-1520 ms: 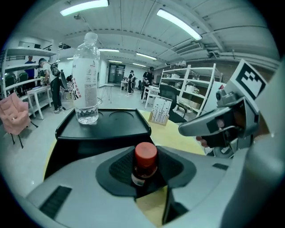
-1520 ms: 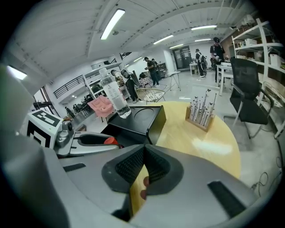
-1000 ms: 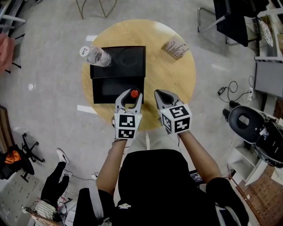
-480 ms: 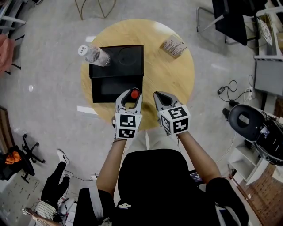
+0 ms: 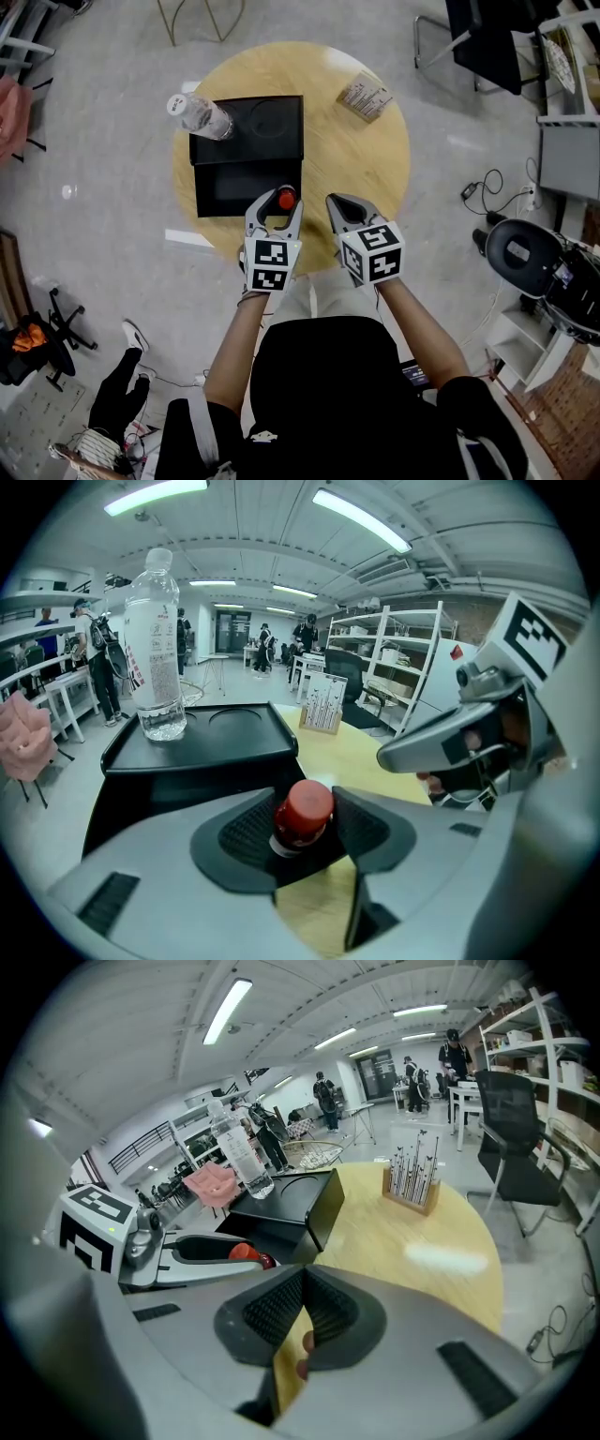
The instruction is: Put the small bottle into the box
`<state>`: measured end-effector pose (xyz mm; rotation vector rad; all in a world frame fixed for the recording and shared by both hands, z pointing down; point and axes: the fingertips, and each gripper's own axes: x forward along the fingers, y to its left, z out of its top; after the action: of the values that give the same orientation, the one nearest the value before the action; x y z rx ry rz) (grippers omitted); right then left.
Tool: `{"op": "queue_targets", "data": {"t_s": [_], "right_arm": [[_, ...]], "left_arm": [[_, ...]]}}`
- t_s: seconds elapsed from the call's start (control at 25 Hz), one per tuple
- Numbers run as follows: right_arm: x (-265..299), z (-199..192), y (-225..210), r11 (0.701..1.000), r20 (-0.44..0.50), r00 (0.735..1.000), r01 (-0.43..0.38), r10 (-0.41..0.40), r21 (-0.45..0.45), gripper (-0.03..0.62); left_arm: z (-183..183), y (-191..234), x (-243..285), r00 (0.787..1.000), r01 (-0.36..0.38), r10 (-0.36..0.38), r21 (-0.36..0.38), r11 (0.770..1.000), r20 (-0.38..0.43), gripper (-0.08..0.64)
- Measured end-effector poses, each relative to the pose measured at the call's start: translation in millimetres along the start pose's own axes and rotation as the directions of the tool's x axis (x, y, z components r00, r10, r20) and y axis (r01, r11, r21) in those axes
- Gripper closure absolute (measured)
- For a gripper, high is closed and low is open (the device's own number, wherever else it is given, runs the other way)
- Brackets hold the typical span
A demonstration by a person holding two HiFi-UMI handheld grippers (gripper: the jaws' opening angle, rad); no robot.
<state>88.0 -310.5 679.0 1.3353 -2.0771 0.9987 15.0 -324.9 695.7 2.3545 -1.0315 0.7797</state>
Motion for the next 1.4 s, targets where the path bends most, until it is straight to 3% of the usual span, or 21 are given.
{"op": "queue_targets", "data": {"t_s": [0.68,1.16,1.4], "right_arm": [[-30,21,26,0.999,0.081,0.997,-0.021,0.018,0.037,0.591],[-72,43,62,1.0,0.193,0.981,-0.017,0.021,-0.021,0.591],[-95,48,91,0.998,0.251,0.968,-0.011,0.025,-0.055,0.591]], "left_arm": [[31,-5,-51,0.995,-0.004,0.005,-0.002,1.0,0.097,0.384],[75,-23,-129,0.964,0.007,-0.003,-0.012,1.0,0.267,0.518],[76,-31,-167,0.951,0.007,-0.009,0.007,1.0,0.309,0.534]]}}
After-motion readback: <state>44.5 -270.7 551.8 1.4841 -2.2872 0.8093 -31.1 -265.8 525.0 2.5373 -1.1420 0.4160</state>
